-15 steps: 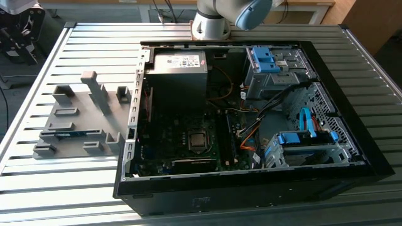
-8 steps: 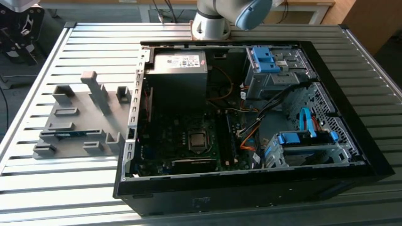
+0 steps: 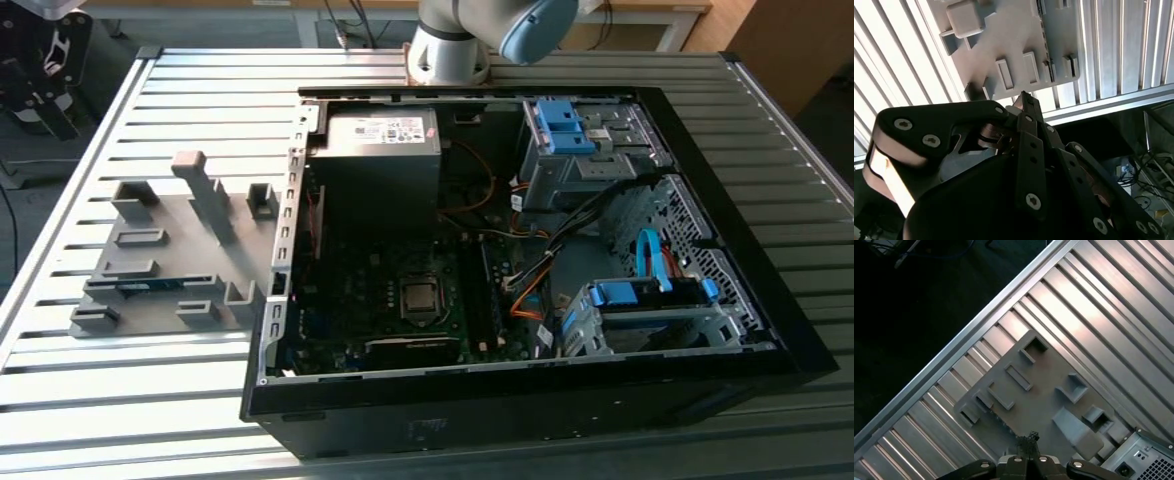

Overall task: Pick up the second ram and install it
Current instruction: 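Pick up the second ram and move it above second insertion slot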

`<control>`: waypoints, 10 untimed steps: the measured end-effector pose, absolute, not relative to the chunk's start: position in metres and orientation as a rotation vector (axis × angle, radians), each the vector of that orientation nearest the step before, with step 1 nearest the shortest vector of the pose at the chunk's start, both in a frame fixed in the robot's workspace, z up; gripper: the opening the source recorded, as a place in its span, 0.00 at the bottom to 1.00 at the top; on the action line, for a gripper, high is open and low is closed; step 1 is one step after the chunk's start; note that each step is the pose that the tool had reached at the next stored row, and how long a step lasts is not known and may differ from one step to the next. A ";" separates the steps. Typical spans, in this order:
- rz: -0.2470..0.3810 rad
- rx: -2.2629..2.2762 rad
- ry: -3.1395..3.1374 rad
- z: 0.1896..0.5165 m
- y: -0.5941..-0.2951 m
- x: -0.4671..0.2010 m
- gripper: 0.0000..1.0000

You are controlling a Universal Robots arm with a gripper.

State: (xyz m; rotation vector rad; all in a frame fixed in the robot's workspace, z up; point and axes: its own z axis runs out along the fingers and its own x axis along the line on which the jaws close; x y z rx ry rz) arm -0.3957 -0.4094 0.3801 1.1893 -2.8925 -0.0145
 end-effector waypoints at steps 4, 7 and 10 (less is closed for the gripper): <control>-0.011 1.262 -2.860 0.380 -0.409 -0.396 0.10; -0.008 1.318 -2.834 0.380 -0.409 -0.396 0.10; -0.006 1.373 -2.807 0.380 -0.409 -0.396 0.10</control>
